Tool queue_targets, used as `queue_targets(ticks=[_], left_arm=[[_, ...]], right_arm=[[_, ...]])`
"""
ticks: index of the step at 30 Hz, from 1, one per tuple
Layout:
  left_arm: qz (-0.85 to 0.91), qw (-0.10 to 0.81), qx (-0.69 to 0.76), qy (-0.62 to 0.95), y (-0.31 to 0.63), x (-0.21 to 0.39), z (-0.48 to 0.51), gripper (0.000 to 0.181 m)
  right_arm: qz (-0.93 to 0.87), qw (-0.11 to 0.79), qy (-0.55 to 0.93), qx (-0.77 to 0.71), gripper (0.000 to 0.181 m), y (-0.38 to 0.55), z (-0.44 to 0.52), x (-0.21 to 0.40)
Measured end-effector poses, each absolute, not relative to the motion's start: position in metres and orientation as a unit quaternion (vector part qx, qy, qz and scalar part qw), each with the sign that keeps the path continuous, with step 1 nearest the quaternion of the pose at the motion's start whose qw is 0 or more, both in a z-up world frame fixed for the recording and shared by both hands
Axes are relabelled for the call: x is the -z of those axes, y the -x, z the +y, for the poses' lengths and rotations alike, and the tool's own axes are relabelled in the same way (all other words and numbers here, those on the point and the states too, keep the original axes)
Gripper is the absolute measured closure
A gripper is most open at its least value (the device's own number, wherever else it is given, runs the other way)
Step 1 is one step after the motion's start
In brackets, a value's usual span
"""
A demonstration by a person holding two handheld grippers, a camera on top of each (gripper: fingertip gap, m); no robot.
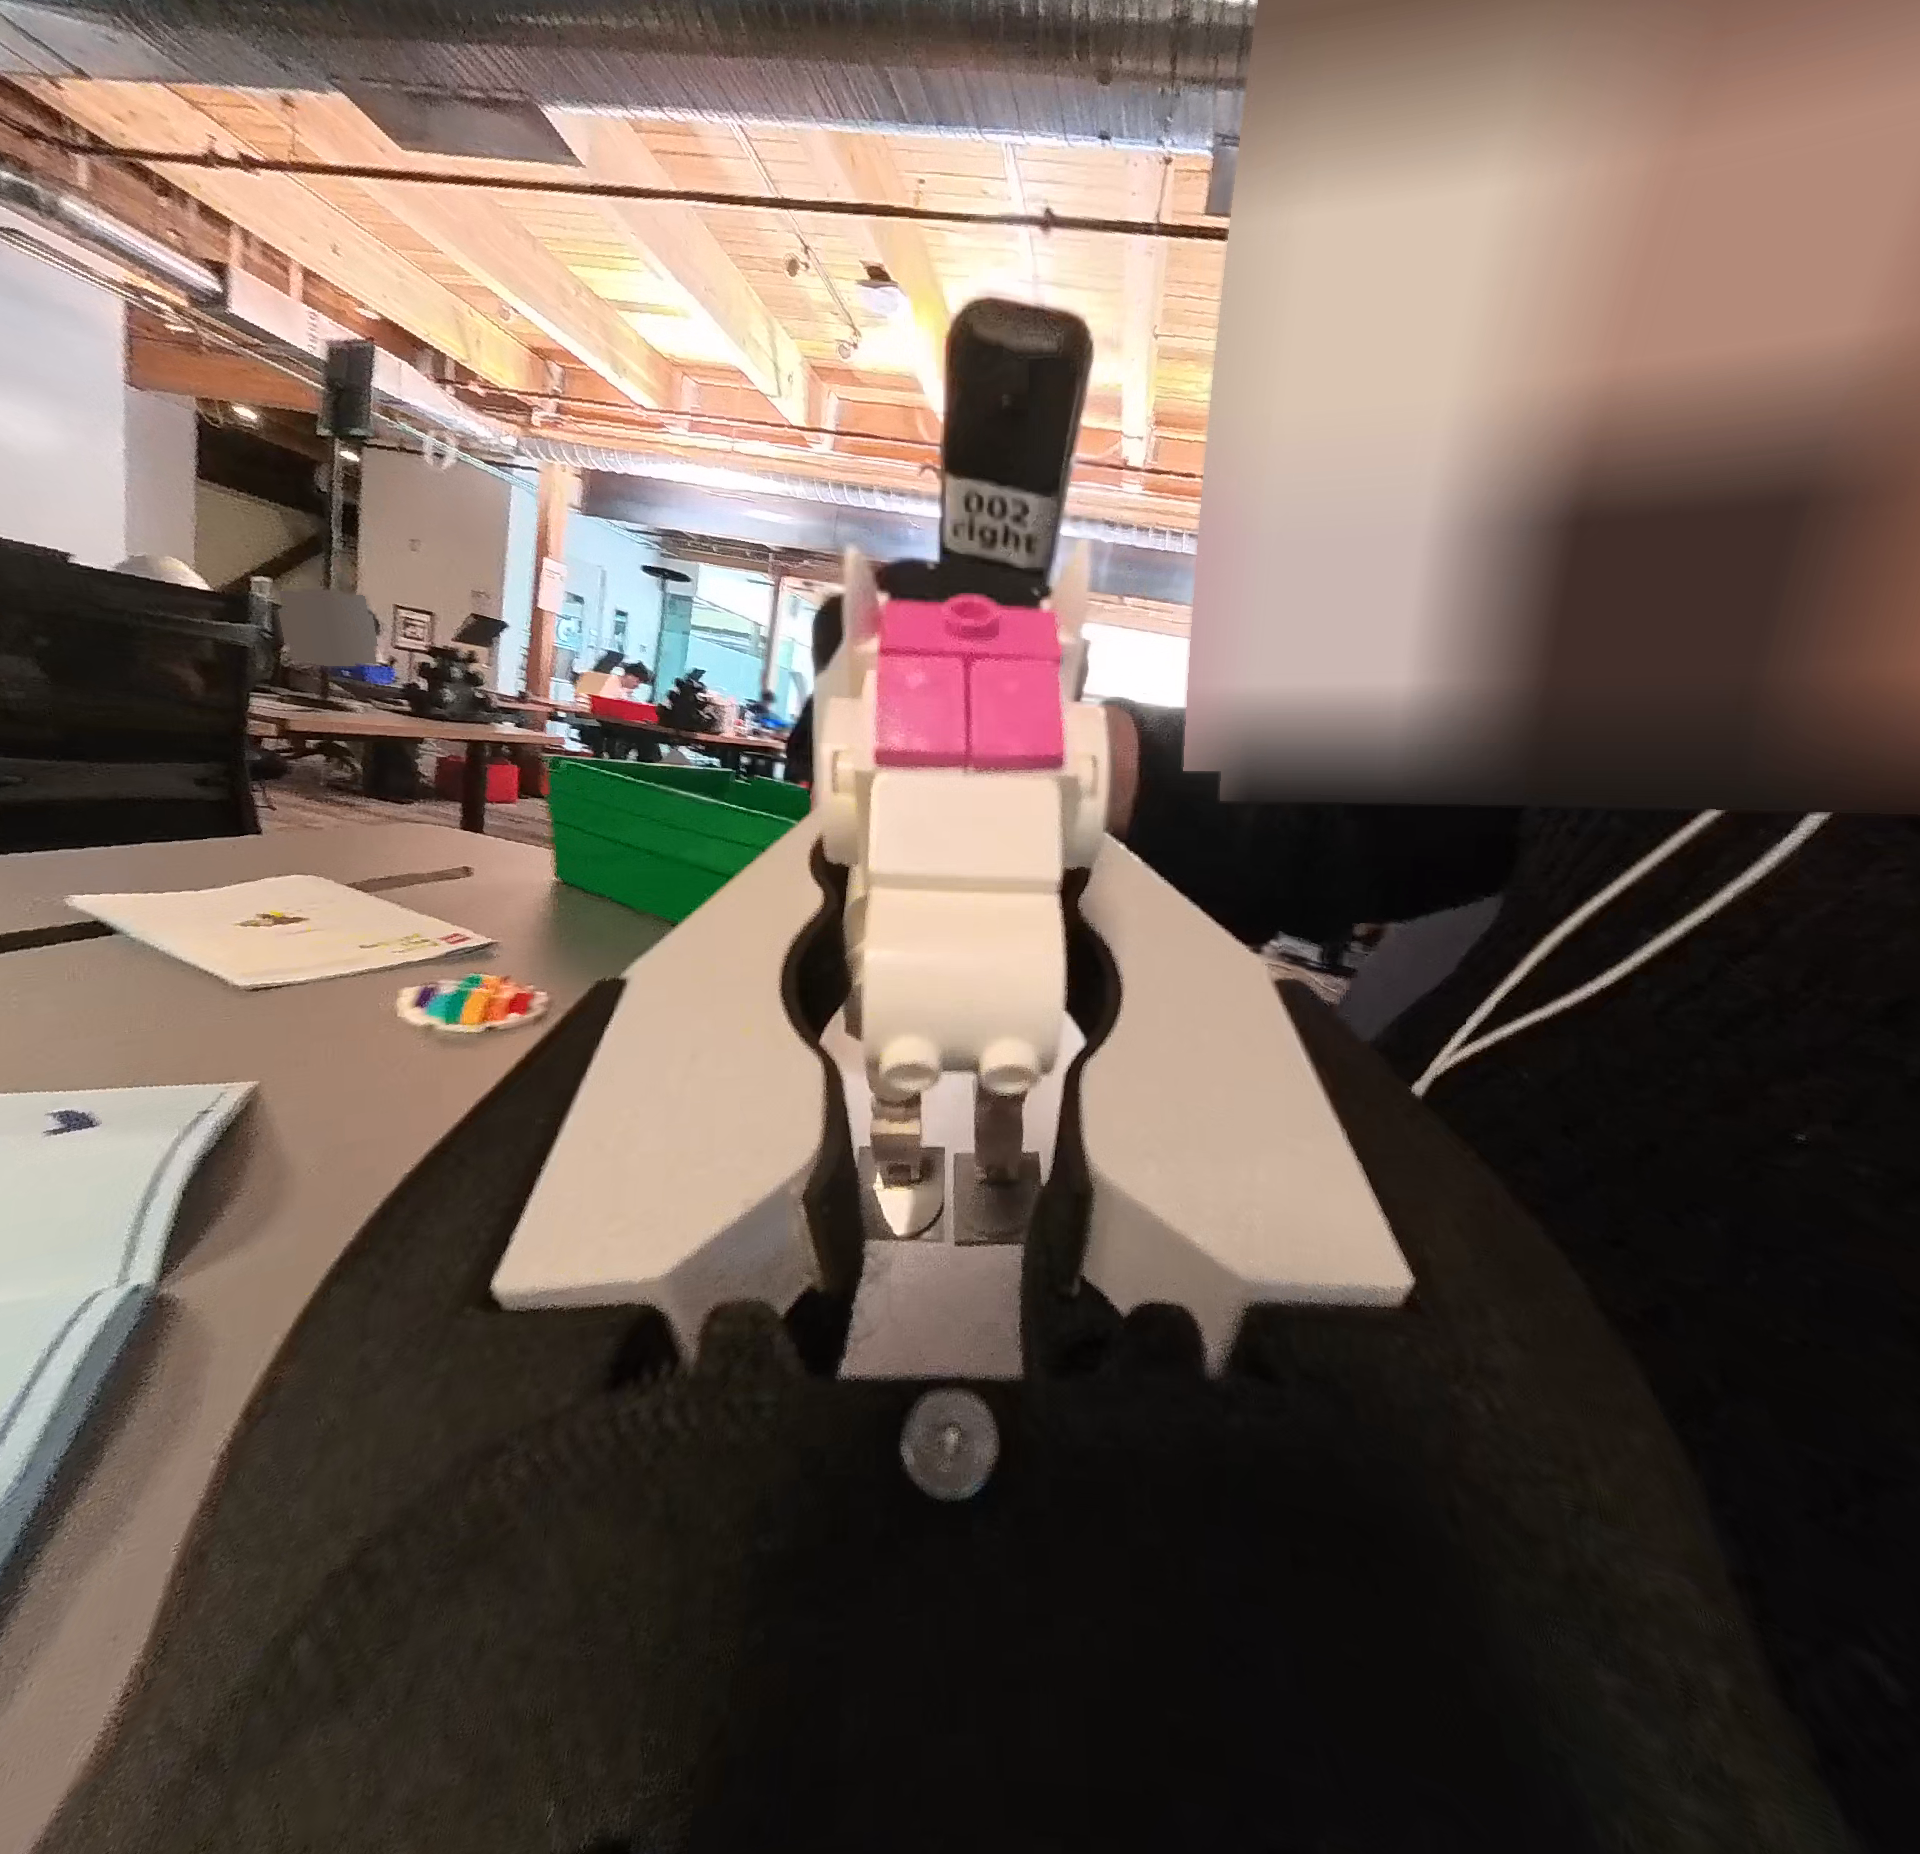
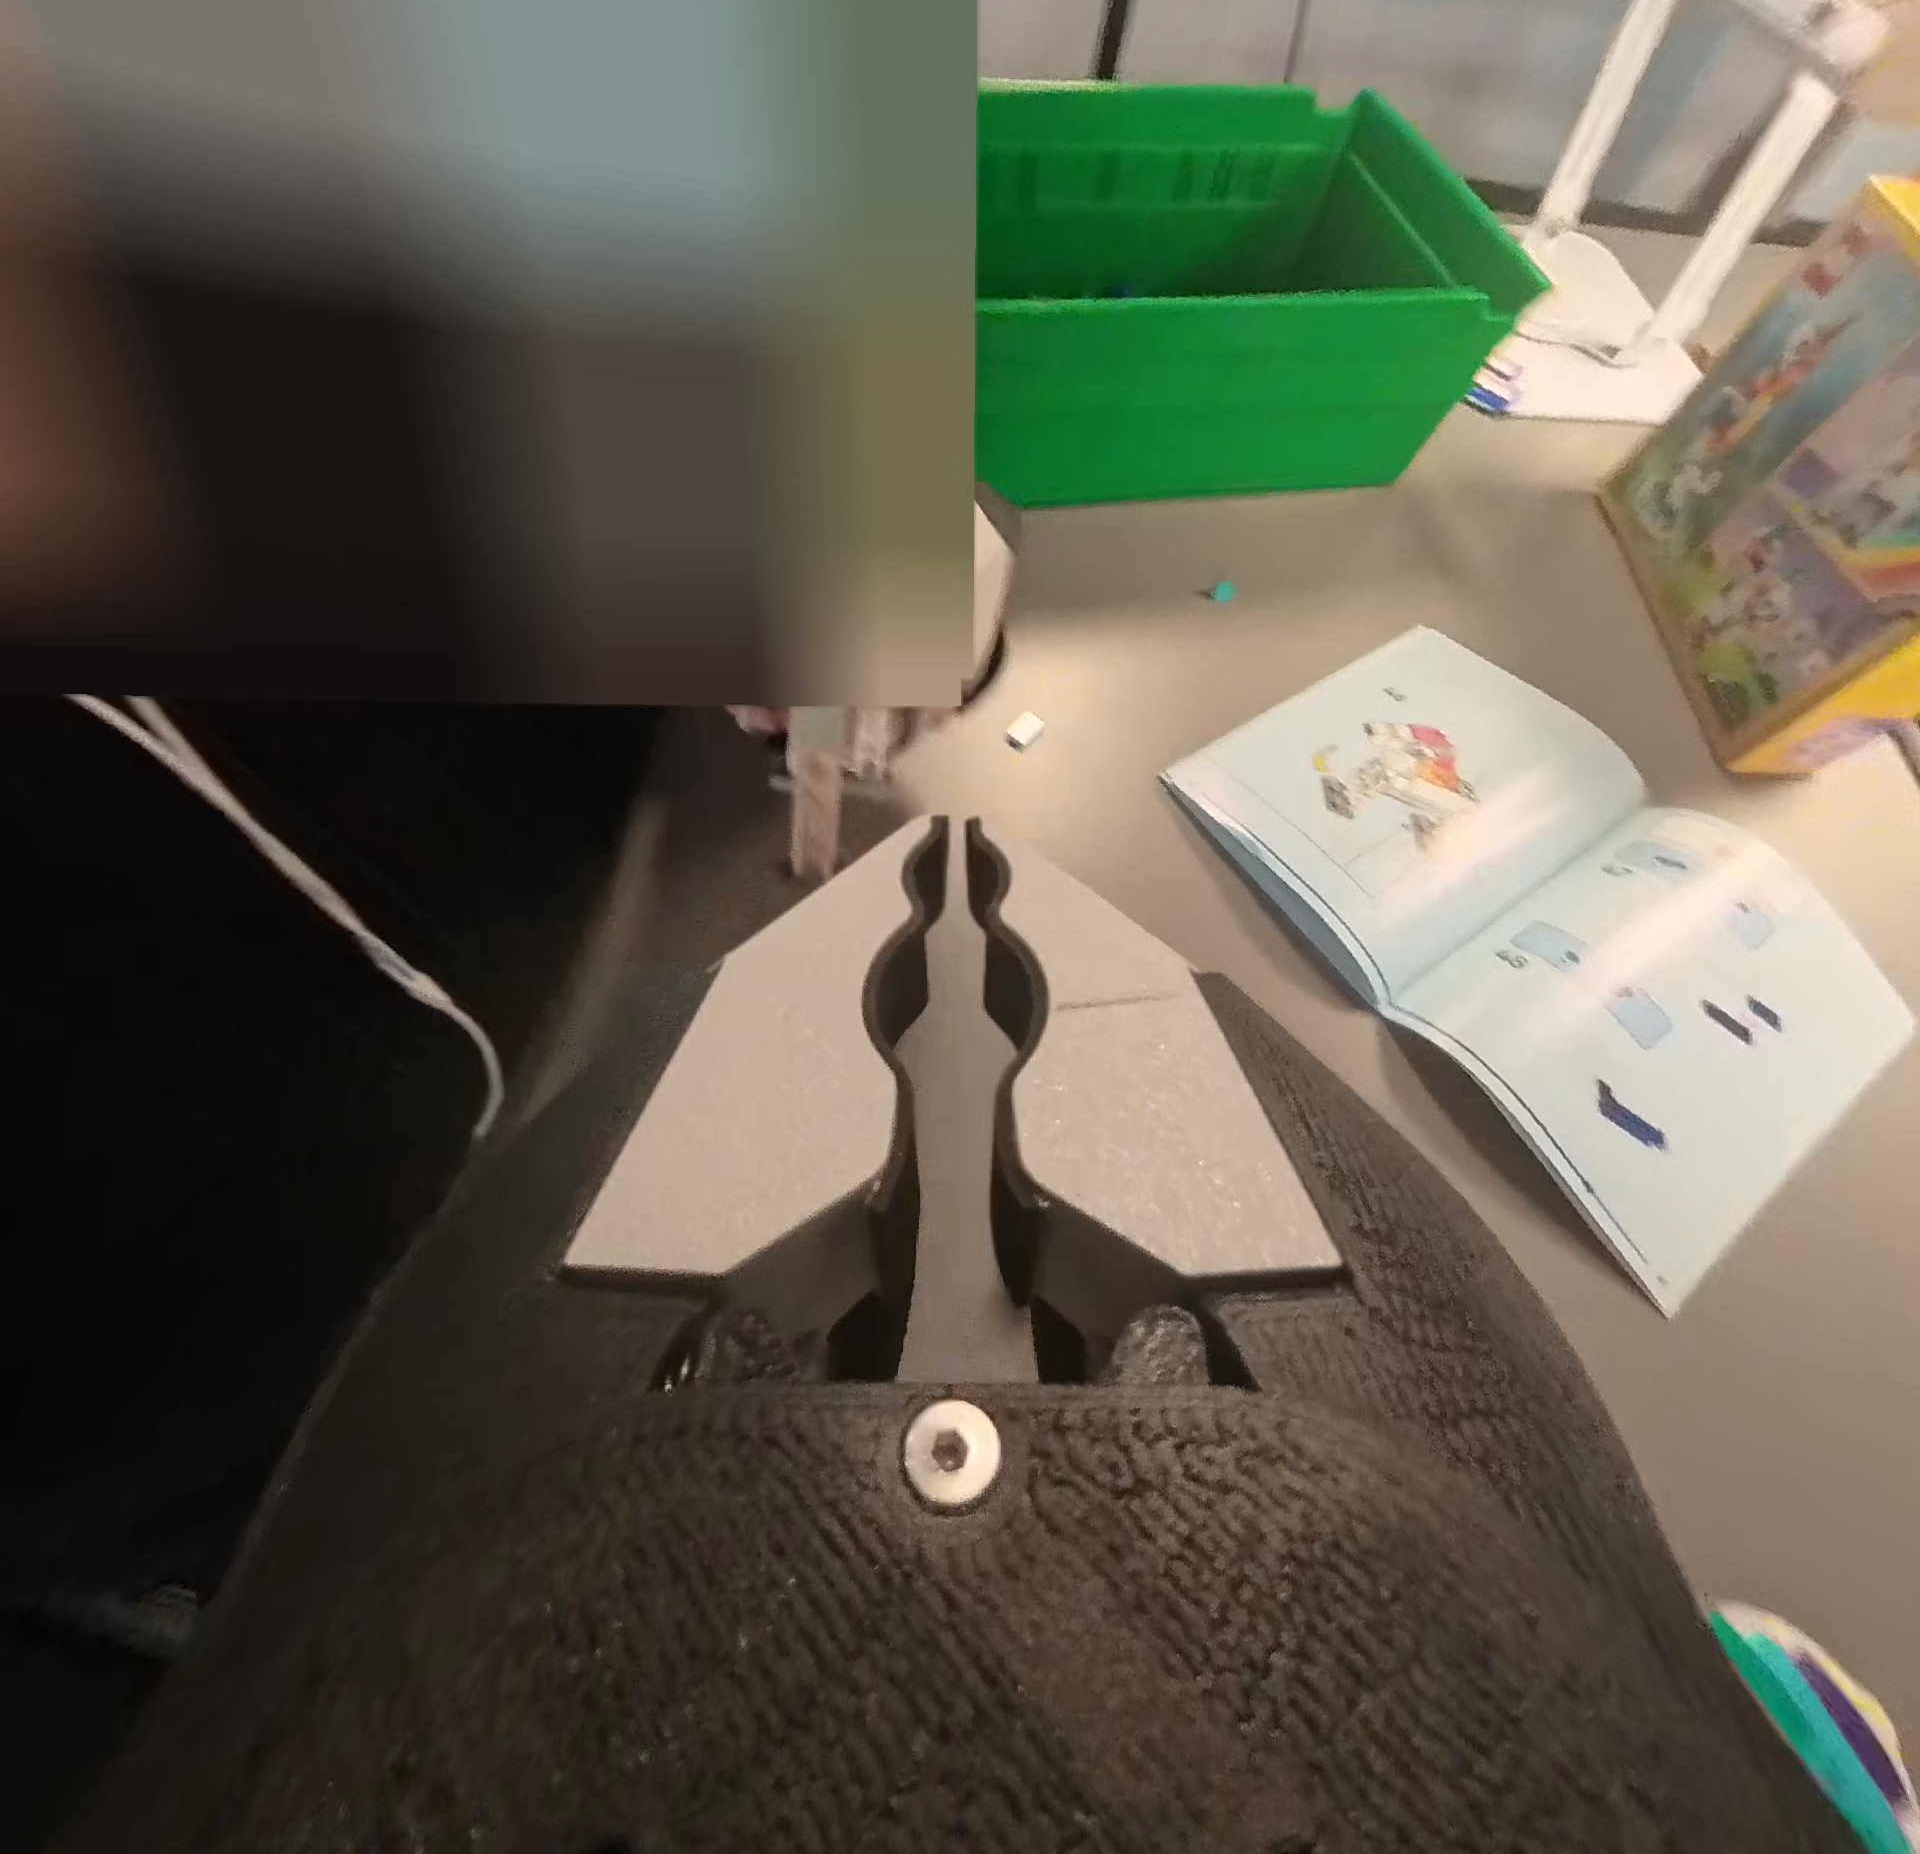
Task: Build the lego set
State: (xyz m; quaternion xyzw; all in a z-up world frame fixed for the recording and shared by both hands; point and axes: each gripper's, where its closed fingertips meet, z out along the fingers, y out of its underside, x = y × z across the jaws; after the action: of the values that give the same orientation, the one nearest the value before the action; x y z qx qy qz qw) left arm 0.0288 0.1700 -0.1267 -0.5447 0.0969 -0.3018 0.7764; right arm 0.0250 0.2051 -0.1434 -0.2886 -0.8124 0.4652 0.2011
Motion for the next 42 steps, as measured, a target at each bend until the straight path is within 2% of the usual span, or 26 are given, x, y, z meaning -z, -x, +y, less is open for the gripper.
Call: queue_targets(ticks=[5, 7, 13, 17, 21, 26, 30, 33, 35, 39, 42], left_arm=[[0.042, 0.8, 0.257, 0.541, -0.002, 0.124, 0.169, 0.144], [0.033, 0.801, 0.252, 0.542, 0.002, 0.124, 0.169, 0.145], [0.037, 0.792, 0.255, 0.554, -0.003, 0.128, 0.174, 0.144], [0.04, 0.786, 0.262, 0.559, -0.006, 0.13, 0.176, 0.144], [0.043, 0.777, 0.254, 0.574, -0.007, 0.135, 0.179, 0.145], [0.058, 0.765, 0.244, 0.594, -0.013, 0.142, 0.184, 0.145], [0.061, 0.761, 0.241, 0.599, -0.015, 0.145, 0.185, 0.145], [0.056, 0.761, 0.246, 0.598, -0.013, 0.144, 0.185, 0.145], [0.052, 0.762, 0.259, 0.591, -0.013, 0.143, 0.185, 0.145], [0.064, 0.769, 0.302, 0.561, -0.019, 0.133, 0.178, 0.145], [0.077, 0.764, 0.315, 0.559, -0.025, 0.133, 0.176, 0.145]], right_arm=[[-0.778, 0.266, 0.401, -0.403, 0.171, -0.013, 0.272, 0.172], [-0.758, 0.278, 0.452, -0.38, 0.162, -0.018, 0.296, 0.185], [-0.718, 0.261, 0.557, -0.327, 0.137, -0.058, 0.35, 0.235], [-0.686, 0.261, 0.595, -0.328, 0.138, -0.066, 0.368, 0.26], [-0.663, 0.263, 0.617, -0.332, 0.152, -0.052, 0.376, 0.256], [-0.701, 0.219, 0.617, -0.281, 0.157, -0.035, 0.372, 0.267], [-0.729, 0.224, 0.605, -0.228, 0.159, -0.027, 0.376, 0.279], [-0.738, 0.248, 0.589, -0.215, 0.169, -0.021, 0.378, 0.277], [-0.733, 0.275, 0.551, -0.289, 0.175, -0.006, 0.356, 0.252], [-0.675, 0.251, 0.37, -0.587, 0.176, -0.003, 0.253, 0.149], [-0.659, 0.204, 0.305, -0.656, 0.176, -0.012, 0.211, 0.123]])
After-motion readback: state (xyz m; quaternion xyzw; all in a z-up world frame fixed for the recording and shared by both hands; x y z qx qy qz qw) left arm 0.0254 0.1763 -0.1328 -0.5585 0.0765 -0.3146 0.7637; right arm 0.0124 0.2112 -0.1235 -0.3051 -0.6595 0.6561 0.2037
